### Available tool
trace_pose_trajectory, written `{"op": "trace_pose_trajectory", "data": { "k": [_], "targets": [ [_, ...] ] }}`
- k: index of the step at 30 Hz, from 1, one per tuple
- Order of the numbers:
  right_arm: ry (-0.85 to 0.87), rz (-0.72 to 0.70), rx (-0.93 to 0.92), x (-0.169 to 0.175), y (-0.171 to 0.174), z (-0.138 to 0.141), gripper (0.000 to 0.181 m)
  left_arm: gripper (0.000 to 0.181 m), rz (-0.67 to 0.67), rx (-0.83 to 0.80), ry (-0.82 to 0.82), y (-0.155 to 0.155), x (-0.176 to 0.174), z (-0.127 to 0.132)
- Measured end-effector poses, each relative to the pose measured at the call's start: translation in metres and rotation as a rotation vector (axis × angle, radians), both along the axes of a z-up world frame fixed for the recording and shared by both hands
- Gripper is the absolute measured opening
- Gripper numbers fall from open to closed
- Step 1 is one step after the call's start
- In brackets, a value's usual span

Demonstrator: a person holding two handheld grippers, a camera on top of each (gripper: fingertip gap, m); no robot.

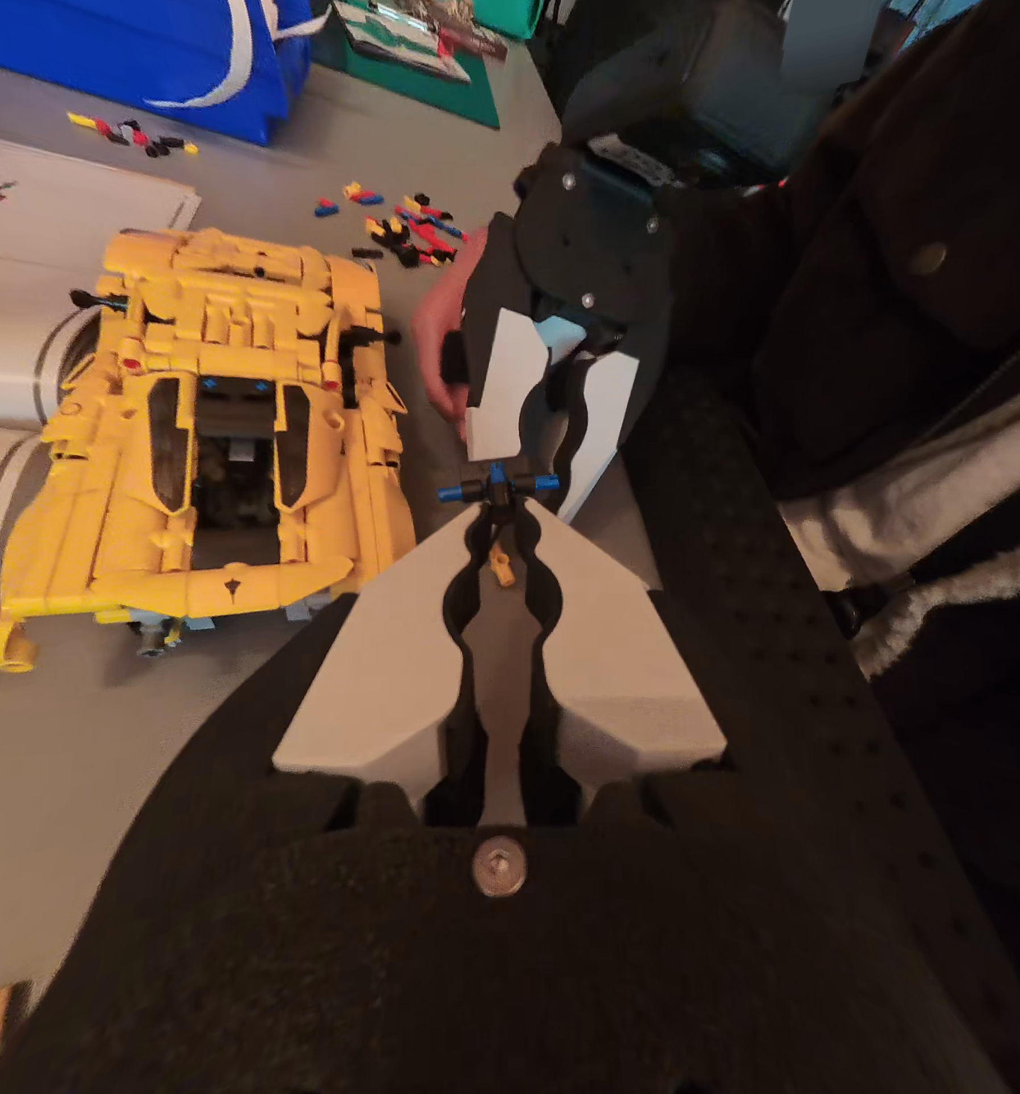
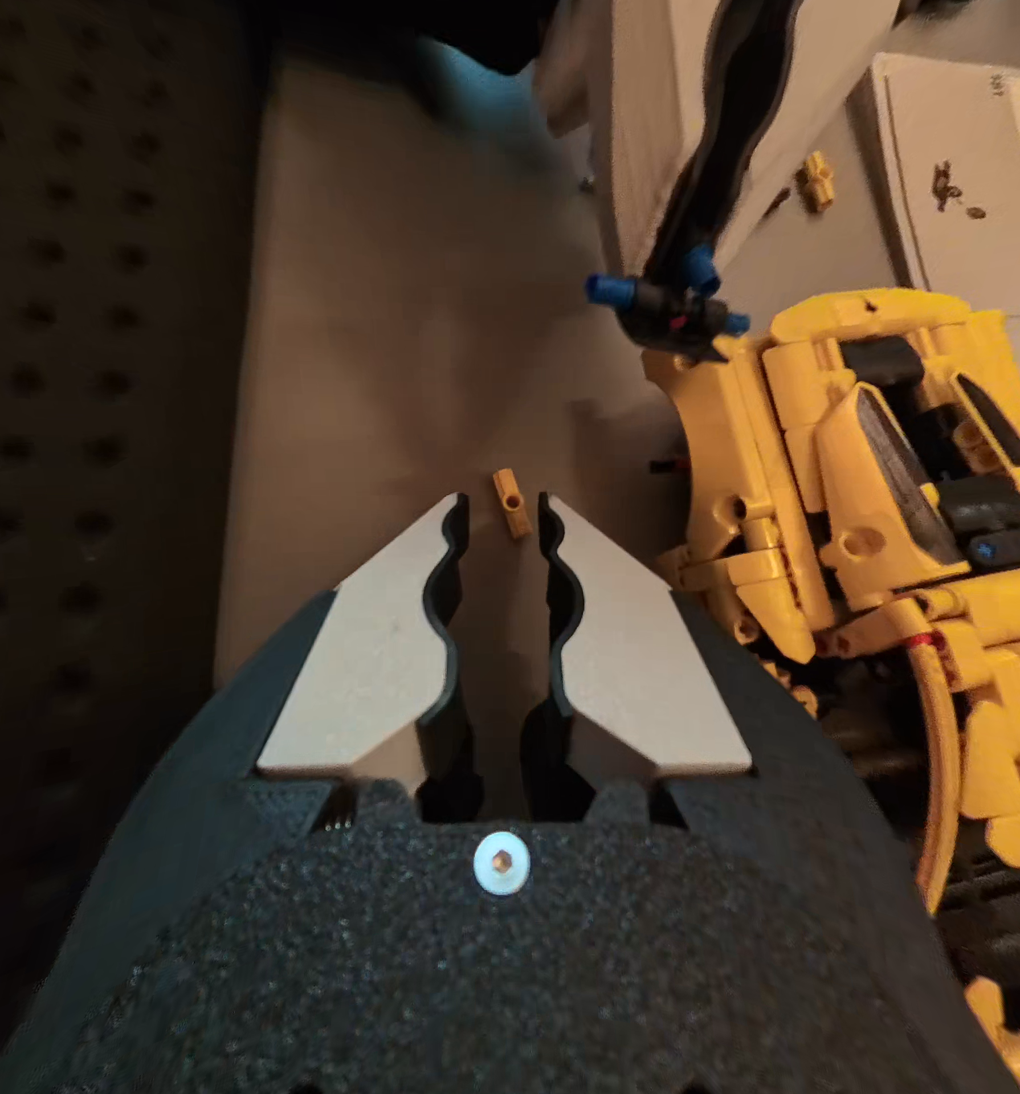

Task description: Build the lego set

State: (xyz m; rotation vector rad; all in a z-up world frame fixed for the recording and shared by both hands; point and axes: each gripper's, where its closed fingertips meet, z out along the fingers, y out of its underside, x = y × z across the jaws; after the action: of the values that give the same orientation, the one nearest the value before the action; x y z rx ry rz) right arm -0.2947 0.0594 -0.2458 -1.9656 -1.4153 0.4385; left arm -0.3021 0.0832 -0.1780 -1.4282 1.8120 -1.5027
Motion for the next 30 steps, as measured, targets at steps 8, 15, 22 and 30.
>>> {"op": "trace_pose_trajectory", "data": {
  "k": [8, 15, 22, 30],
  "targets": [
    [-0.047, -0.007, 0.018, 0.0, 0.007, -0.01, 0.009, 0.007, -0.004, -0.072, 0.012, -0.002, 0.001, 0.001],
    [0.175, 0.012, 0.07, 0.011, 0.013, 0.036, 0.006, 0.007, 0.018, -0.251, -0.105, 0.01, -0.002, 0.031],
    [0.568, 0.064, 0.449, 0.011, 0.017, 0.124, 0.005, 0.007, -0.112, -0.41, -0.142, -0.01, -0.007, 0.045],
    [0.51, 0.181, 0.421, -0.009, 0.0, 0.107, 0.005, 0.007, -0.197, -0.324, -0.052, -0.035, -0.007, 0.027]
  ]
}}
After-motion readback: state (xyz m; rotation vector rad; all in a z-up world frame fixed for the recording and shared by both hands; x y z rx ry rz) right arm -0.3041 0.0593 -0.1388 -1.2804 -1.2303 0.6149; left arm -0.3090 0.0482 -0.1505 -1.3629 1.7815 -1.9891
